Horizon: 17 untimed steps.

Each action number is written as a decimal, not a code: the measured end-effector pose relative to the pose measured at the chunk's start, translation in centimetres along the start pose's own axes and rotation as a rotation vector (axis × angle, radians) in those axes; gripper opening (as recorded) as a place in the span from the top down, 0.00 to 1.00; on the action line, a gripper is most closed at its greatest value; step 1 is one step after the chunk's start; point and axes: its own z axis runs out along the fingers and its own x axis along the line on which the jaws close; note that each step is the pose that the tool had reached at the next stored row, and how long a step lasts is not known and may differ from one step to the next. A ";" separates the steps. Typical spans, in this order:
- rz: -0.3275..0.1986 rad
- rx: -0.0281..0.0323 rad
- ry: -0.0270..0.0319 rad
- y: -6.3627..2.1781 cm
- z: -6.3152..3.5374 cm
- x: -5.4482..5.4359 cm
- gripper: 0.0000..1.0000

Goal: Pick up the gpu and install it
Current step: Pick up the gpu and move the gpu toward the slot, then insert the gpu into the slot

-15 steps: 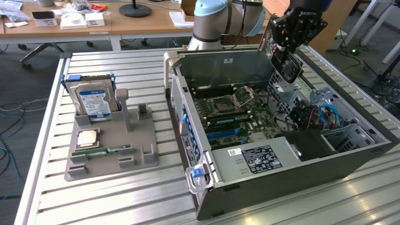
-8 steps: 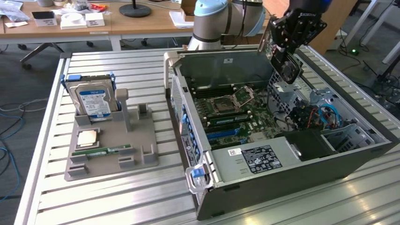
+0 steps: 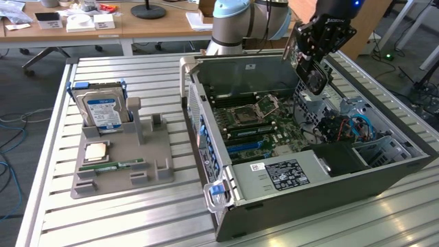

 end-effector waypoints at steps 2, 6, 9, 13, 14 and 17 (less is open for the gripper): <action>0.000 0.0000 0.0001 -0.01 0.24 0.0 0.74; 0.000 0.0000 0.0000 -0.01 0.34 0.0 0.74; 0.000 0.0001 0.0000 -0.02 0.34 0.0 0.74; 0.000 0.0000 0.0000 -0.01 0.34 0.0 0.74; 0.000 0.0000 0.0000 -0.01 0.34 0.0 0.74; 0.000 0.0000 0.0000 -0.01 0.34 0.0 0.74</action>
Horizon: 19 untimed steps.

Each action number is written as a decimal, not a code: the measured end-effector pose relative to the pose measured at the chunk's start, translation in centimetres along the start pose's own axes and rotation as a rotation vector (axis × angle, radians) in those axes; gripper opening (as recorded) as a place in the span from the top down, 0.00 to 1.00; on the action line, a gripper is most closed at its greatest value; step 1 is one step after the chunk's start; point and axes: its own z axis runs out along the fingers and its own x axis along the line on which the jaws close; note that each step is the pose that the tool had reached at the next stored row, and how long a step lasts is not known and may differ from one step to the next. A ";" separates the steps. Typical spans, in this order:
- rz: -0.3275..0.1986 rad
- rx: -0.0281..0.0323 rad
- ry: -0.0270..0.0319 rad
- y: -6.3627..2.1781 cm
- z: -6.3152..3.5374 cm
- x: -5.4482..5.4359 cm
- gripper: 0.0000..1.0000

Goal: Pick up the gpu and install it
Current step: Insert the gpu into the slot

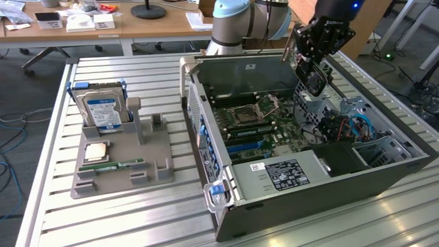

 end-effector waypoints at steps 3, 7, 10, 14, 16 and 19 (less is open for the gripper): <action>-0.011 -0.0002 0.0005 0.00 0.00 0.0 0.74; -0.044 -0.0011 0.0019 0.00 0.01 0.0 0.74; -0.071 -0.0017 0.0031 0.00 0.02 0.0 0.74; -0.103 -0.0024 0.0045 0.00 0.03 0.0 0.74; -0.121 -0.0028 0.0053 0.00 0.04 0.0 0.74; -0.153 -0.0036 0.0067 0.00 0.06 0.0 0.74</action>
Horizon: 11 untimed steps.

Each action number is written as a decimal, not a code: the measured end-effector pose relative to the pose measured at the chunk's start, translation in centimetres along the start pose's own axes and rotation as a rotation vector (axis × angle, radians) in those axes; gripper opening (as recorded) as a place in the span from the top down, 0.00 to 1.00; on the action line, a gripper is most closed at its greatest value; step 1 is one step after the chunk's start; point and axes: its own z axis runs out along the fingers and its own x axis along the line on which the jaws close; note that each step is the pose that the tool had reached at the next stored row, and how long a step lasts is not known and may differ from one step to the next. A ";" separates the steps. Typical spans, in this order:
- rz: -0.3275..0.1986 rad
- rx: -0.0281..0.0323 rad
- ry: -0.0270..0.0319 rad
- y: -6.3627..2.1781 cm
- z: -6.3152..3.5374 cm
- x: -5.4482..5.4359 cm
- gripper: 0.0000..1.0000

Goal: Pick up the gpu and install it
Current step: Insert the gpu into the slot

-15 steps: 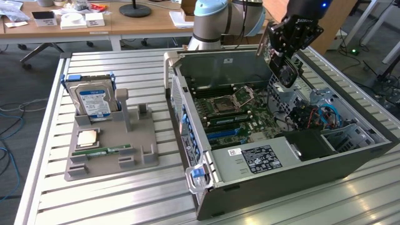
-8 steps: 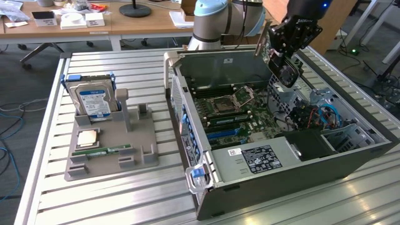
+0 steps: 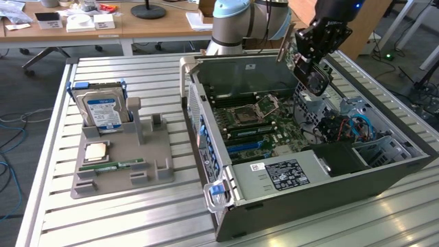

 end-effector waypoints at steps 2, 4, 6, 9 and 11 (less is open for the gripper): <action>-0.024 -0.0006 0.0010 0.00 0.01 0.0 0.74; -0.048 -0.0012 0.0021 0.00 0.03 0.0 0.74; -0.072 -0.0018 0.0032 0.00 0.04 0.0 0.74; -0.110 -0.0027 0.0048 0.00 0.06 0.0 0.74; -0.135 -0.0033 0.0059 0.00 0.07 0.0 0.74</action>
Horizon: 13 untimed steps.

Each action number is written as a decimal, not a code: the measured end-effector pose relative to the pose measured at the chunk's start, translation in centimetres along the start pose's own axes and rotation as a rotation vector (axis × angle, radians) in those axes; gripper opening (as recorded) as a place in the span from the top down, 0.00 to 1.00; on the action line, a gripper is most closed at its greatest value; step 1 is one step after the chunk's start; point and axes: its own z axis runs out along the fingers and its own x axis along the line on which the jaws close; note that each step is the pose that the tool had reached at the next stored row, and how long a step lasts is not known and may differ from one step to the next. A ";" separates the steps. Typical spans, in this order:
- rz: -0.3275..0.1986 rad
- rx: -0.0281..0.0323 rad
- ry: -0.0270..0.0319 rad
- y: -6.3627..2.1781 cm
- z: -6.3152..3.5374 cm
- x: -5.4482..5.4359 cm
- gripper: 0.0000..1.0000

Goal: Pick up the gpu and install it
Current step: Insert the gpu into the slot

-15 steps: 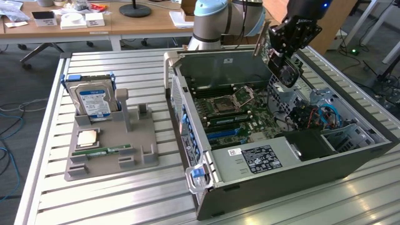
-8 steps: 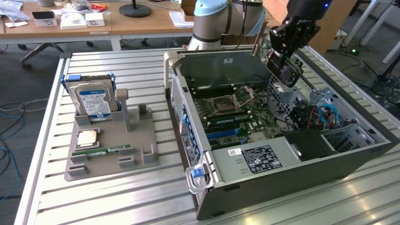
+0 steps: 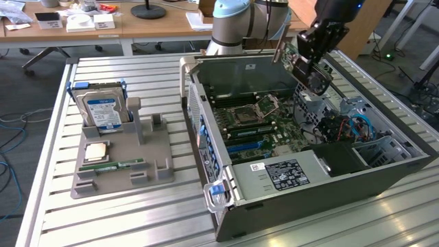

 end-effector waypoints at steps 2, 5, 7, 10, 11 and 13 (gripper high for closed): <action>-0.028 -0.0007 0.0012 0.00 0.02 0.0 0.74; -0.068 -0.0017 0.0030 0.00 0.04 0.0 0.74; -0.096 -0.0023 0.0042 0.00 0.06 0.0 0.74; -0.139 -0.0034 0.0061 0.00 0.08 0.0 0.74; -0.154 -0.0038 0.0067 0.00 0.09 0.0 0.74; -0.186 -0.0044 0.0082 0.00 0.10 0.0 0.74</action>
